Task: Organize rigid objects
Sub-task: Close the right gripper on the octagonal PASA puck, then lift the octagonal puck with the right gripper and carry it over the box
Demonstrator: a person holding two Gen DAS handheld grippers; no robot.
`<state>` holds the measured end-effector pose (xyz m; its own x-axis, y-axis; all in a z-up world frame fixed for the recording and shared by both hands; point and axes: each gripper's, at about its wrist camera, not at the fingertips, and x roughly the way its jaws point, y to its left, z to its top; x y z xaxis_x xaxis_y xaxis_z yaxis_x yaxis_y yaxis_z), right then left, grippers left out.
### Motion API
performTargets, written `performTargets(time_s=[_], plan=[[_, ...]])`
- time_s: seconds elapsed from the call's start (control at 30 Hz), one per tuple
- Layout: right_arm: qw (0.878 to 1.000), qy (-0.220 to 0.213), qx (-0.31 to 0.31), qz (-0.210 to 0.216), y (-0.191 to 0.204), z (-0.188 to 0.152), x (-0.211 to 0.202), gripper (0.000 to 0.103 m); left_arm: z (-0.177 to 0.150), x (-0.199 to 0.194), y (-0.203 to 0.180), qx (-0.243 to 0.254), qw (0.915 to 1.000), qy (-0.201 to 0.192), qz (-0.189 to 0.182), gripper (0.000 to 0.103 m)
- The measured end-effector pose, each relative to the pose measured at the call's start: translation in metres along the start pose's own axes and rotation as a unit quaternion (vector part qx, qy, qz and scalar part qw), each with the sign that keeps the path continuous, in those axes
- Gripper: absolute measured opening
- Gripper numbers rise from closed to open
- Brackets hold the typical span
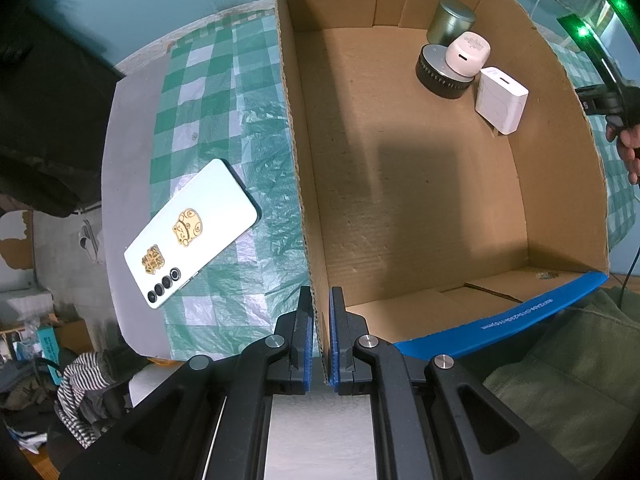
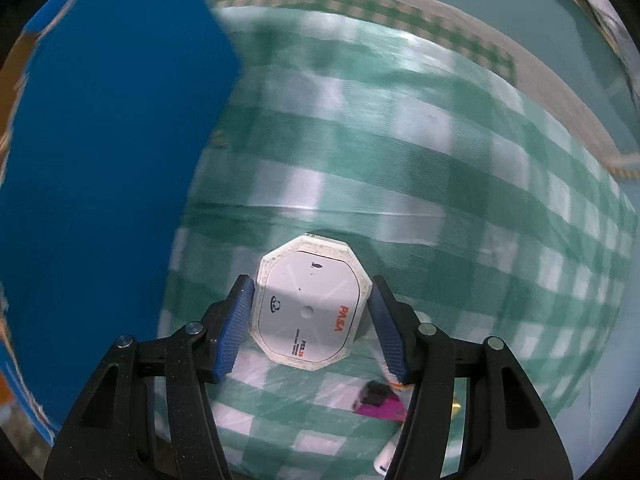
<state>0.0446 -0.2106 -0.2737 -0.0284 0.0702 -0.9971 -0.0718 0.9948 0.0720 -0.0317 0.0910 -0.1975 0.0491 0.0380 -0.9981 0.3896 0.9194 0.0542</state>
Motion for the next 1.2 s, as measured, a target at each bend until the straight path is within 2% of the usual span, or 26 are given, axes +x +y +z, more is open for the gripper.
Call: performTargets(time_s=[0.07,0.33,0.37,0.63,0.87,1.2], plan=[[1.0,-0.002,-0.013,0.004,0.004,-0.003,0.0,0.059,0.0,0.0,0.0,-0.001,1.0,0.0,-0.001,0.007],[1.0,0.011,0.026,0.006,0.002,-0.006,0.004,0.058,0.0,0.002,0.0,0.001,1.0,0.002,0.0,0.007],[1.0,0.013,0.028,0.005,0.004,-0.006,0.005,0.055,0.0,0.002,0.0,0.0,1.0,0.002,-0.001,0.007],[0.999,0.02,0.028,0.006,0.0,-0.002,0.004,0.054,0.0,0.002,0.001,0.0,1.0,0.001,-0.001,0.007],[1.0,0.017,0.012,0.02,-0.003,-0.004,-0.009,0.054,0.0,0.001,0.002,0.001,1.0,0.001,-0.003,0.007],[1.0,0.006,-0.019,0.022,0.014,-0.013,-0.045,0.054,-0.002,0.001,0.002,0.003,1.0,-0.001,-0.002,0.007]])
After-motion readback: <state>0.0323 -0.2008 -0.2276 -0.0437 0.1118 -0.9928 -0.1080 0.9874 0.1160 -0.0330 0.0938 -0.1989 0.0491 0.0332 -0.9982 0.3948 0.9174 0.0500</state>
